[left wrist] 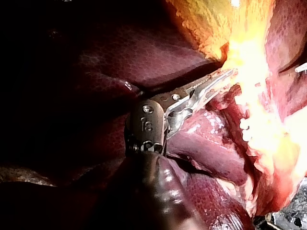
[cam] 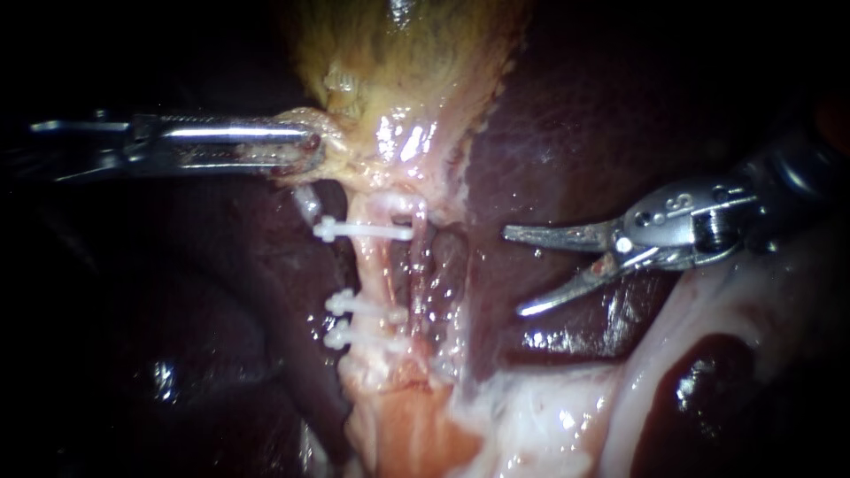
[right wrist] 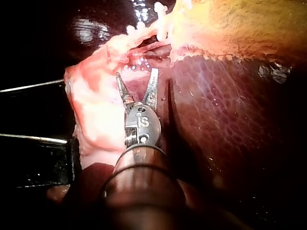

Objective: Go to the cutting position left tube

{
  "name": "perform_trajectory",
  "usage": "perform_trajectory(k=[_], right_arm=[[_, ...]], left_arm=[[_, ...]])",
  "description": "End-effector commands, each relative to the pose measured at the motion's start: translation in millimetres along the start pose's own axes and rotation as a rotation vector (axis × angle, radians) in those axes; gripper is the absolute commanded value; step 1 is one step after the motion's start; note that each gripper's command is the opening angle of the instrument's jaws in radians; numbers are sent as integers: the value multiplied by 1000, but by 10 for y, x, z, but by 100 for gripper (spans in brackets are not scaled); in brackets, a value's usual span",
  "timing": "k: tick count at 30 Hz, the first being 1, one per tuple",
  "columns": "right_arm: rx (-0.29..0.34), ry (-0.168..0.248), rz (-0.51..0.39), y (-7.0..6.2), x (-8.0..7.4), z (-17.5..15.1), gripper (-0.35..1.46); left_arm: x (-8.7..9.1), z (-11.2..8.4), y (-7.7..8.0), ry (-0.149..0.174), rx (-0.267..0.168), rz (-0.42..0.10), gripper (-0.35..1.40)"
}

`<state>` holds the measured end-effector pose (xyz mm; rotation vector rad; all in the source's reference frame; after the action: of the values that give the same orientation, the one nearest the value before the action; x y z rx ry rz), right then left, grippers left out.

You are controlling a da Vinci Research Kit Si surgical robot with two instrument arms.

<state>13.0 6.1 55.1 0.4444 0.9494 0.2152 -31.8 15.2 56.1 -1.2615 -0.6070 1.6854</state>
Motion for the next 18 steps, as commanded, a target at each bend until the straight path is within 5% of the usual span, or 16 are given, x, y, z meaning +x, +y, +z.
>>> perform_trajectory(k=[1, 5, 11, 18], right_arm=[[0, -1, 0, 0, 0, 0, 143], [0, -1, 0, 1, 0, 0, 143], [-1, -1, 1, 2, -1, 0, 143], [-2, -1, 1, 4, -2, 2, 143]], left_arm=[[3, -3, 1, -1, -3, -1, -35], [18, -24, 4, -8, -7, -10, -35], [47, -65, 20, 25, 0, -31, -35], [61, -84, 24, 41, 6, -18, -35]])
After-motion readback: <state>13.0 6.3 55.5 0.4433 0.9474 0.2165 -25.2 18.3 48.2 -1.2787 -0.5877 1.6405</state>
